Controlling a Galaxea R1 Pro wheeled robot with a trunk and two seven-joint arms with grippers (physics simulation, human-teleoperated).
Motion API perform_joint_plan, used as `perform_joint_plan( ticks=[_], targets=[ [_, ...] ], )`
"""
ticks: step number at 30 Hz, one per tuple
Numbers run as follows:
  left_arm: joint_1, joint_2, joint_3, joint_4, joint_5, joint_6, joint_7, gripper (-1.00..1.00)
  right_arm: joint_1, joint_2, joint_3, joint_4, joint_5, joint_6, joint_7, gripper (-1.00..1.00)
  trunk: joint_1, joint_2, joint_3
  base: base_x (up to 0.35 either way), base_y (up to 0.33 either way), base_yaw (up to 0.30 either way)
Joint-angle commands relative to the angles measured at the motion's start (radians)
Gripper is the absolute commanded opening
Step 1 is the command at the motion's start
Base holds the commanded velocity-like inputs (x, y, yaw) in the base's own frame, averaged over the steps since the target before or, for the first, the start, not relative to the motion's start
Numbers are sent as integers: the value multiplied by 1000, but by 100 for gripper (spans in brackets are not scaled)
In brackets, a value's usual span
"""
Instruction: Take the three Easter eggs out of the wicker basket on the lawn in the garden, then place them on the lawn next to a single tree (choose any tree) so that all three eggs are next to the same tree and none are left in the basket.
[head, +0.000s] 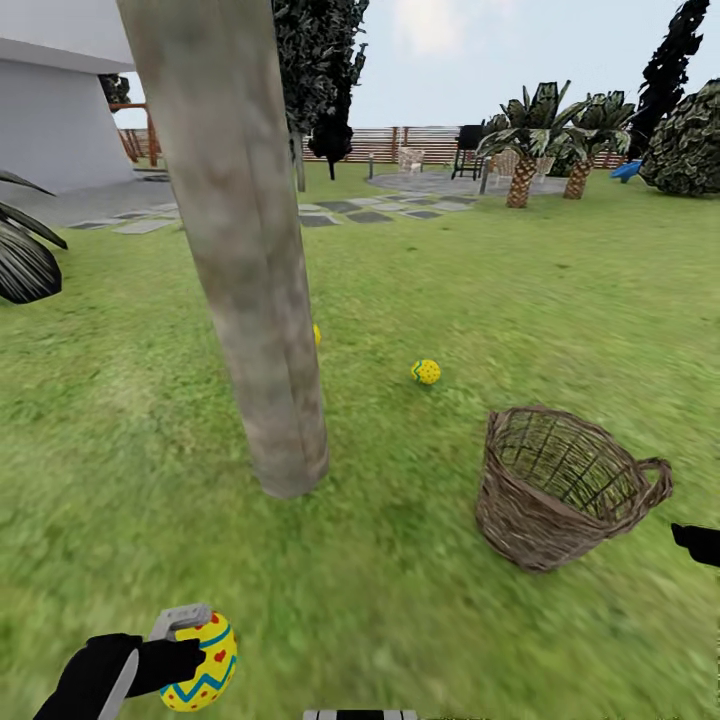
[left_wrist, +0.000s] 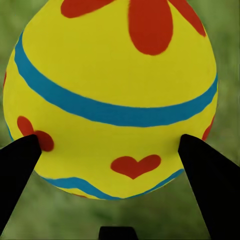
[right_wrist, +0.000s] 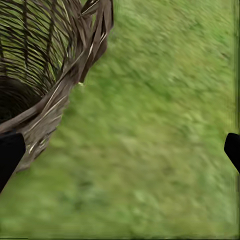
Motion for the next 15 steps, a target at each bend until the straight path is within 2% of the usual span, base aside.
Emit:
perform_joint_plan(
  ticks=[1, 9, 15],
  targets=[
    [0, 0, 0, 0, 9, 6, 2, -100, -1, 0, -2, -2, 11, 5, 9, 100, 0, 0, -1, -3, 105, -250],
    [0, -1, 1, 1, 13, 4, 2, -100, -1, 3, -5, -2, 11, 6, 9, 100, 0, 0, -1, 0, 57, -281],
    [0, 1, 4, 1, 12, 4, 2, -100, -1, 3, -5, -3, 12, 6, 9, 100, 0, 0, -1, 0, 123, -266]
  ],
)
